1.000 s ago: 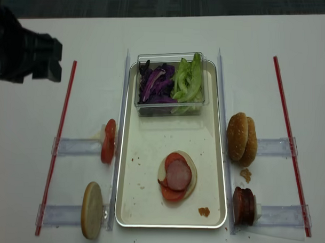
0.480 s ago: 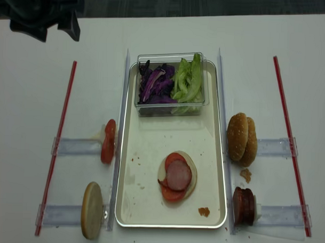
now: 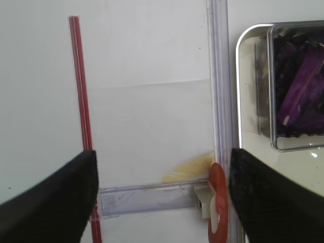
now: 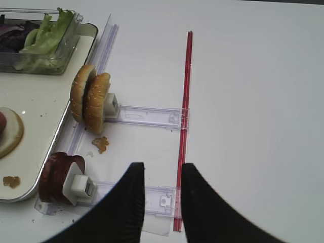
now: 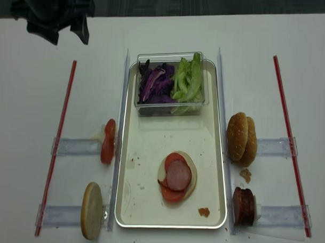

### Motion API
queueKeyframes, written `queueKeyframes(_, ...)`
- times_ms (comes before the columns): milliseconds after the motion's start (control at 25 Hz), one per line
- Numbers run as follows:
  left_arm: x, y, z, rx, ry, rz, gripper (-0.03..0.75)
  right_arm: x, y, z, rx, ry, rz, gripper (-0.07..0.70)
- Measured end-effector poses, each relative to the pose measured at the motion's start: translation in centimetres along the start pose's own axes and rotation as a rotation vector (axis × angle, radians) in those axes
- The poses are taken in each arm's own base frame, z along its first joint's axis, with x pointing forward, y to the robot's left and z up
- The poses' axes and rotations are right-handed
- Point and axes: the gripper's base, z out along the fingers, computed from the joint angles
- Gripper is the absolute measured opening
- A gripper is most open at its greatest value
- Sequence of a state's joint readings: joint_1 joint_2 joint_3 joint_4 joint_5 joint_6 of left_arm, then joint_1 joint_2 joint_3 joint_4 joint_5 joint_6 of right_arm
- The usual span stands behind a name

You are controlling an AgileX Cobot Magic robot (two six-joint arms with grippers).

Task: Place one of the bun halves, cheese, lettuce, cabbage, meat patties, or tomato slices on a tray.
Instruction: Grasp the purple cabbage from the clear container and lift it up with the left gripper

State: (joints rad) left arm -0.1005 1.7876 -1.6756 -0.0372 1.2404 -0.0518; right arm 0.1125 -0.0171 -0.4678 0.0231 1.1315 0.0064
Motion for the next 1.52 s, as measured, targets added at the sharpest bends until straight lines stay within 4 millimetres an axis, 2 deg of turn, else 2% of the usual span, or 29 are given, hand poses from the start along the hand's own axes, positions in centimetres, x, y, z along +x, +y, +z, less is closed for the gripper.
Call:
queueKeyframes(160,0.0,-0.2,0.0,0.002,0.000,0.006,0.503,0.0,0.0,0.0,0.000,0.000,0.000,0.216)
queueKeyframes(320,0.0,-2.1,0.0,0.017,-0.003,0.060,0.503,0.0,0.0,0.0,0.000,0.000,0.000,0.216)
queueKeyframes(560,-0.2,-7.1,0.6,0.062,-0.016,0.172,0.503,0.0,0.0,0.0,0.000,0.000,0.000,0.216)
queueKeyframes(840,-0.4,-12.9,3.0,0.111,0.008,0.267,0.503,0.0,0.0,0.0,0.000,0.000,0.000,0.216)
queueKeyframes(1000,-0.4,-15.1,4.7,0.123,0.022,0.304,0.503,0.0,0.0,0.0,0.000,0.000,0.000,0.216)
queueKeyframes(1520,-1.2,-16.2,8.3,0.140,0.044,0.320,0.503,0.0,0.0,0.0,0.000,0.000,0.000,0.216)
